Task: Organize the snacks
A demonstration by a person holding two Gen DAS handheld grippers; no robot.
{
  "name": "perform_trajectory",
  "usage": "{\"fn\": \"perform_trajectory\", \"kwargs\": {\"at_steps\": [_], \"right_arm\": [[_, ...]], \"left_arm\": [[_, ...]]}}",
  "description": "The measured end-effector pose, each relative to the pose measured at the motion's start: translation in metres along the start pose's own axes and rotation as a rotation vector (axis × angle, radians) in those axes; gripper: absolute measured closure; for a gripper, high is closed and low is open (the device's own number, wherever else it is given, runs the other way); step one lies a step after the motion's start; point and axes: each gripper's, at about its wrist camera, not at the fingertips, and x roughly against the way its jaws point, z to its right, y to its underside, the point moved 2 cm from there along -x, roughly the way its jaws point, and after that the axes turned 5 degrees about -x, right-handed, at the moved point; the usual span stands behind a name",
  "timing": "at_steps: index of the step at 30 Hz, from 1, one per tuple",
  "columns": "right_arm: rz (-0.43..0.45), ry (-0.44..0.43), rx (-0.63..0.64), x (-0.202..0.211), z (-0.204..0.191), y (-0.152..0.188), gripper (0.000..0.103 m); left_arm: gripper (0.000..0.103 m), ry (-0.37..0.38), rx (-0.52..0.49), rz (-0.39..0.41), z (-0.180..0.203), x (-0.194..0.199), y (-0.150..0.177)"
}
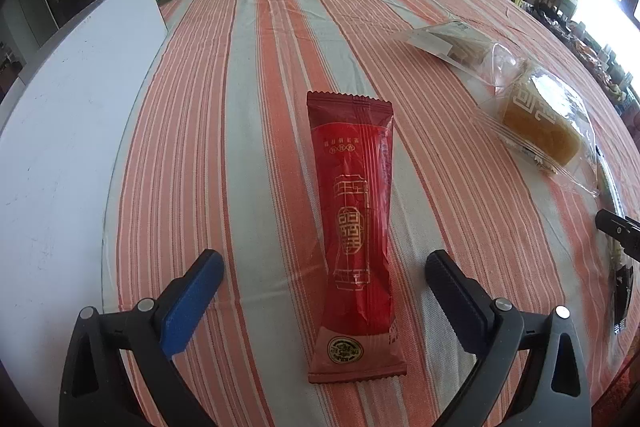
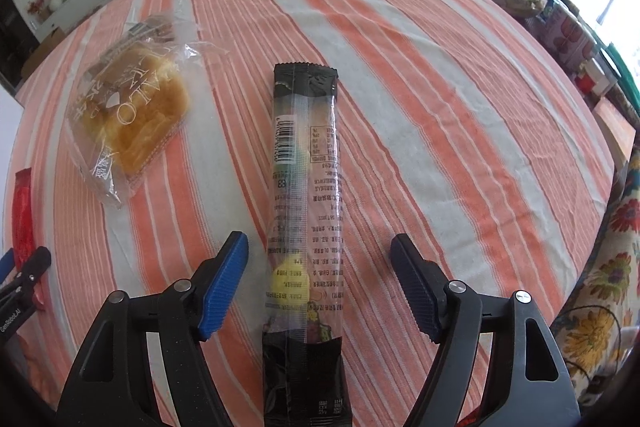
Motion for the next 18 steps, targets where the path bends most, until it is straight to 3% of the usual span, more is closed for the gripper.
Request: {"fn": "perform_trajectory", "kwargs": {"at_steps": [1, 2, 3, 6, 8, 11, 18], "right_arm": [[0.025, -0.006, 0.034, 0.001, -0.004, 0.000, 0.032], [0.044, -0.028, 0.054, 0.004, -0.006, 0.002, 0.056], [0.050, -0.016, 0.056, 0.007, -0.005, 0.004, 0.073], [0.027, -0.114, -0.022, 0.014, 0.011, 0.017, 0.087], [0.007, -0.281, -0.135, 0.024, 0.029, 0.028, 0.091], [-0.027, -0.476, -0.252, 0.038, 0.054, 0.048, 0.092], [-0.055, -0.722, -0.353, 0.076, 0.056, 0.076, 0.092]], "left_arm": [[0.035, 0.006, -0.020, 0.030, 0.004, 0.006, 0.001], [0.066, -0.010, -0.042, 0.044, 0.006, 0.011, 0.002], [0.088, 0.025, -0.051, 0.042, 0.006, 0.013, 0.003], [0.090, 0.124, 0.024, 0.039, -0.003, 0.023, 0.013], [0.090, 0.221, 0.088, 0.063, -0.009, 0.039, 0.024], [0.090, 0.328, 0.136, 0.110, -0.010, 0.072, 0.040], [0.090, 0.514, 0.208, 0.198, -0.021, 0.157, 0.058]]}}
